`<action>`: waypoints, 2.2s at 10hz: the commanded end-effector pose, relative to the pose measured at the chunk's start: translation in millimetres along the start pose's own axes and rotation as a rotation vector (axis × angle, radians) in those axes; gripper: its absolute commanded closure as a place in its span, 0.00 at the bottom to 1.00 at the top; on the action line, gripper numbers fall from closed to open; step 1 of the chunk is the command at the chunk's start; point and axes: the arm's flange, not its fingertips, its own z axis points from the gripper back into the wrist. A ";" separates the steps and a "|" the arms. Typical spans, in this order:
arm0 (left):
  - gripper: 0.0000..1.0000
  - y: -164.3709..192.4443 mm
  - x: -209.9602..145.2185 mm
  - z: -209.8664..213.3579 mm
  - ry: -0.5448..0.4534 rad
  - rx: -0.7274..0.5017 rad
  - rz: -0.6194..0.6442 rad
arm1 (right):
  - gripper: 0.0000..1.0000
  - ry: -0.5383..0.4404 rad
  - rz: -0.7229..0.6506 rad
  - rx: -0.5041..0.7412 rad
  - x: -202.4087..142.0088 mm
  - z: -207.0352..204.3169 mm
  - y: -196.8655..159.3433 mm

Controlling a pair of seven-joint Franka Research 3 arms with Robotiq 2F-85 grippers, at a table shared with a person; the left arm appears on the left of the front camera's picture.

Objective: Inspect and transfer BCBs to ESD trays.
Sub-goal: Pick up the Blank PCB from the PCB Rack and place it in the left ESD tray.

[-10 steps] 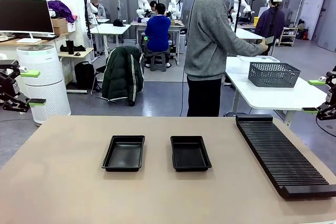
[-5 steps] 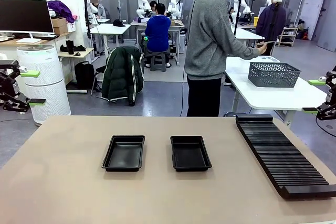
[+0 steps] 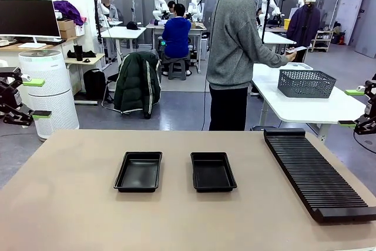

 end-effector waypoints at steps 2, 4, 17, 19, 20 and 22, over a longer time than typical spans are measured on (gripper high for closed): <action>0.00 -0.4 1.0 0.5 0.001 0.000 -0.001 | 0.00 0.001 0.002 -0.005 0.2 0.6 1.4; 0.00 -0.4 1.0 0.5 0.001 0.000 -0.001 | 0.00 0.001 0.002 -0.005 0.2 0.6 1.4; 0.00 -0.4 1.0 0.5 0.001 0.000 -0.001 | 0.00 0.001 0.002 -0.005 0.2 0.6 1.4; 0.00 -0.4 1.0 0.5 0.001 0.000 -0.001 | 0.00 0.001 0.002 -0.005 0.2 0.6 1.4; 0.00 -0.4 1.0 0.5 0.001 0.000 -0.001 | 0.00 0.001 0.002 -0.005 0.2 0.6 1.4; 0.00 -0.4 1.0 0.5 0.001 0.000 -0.001 | 0.00 0.001 0.002 -0.005 0.2 0.6 1.4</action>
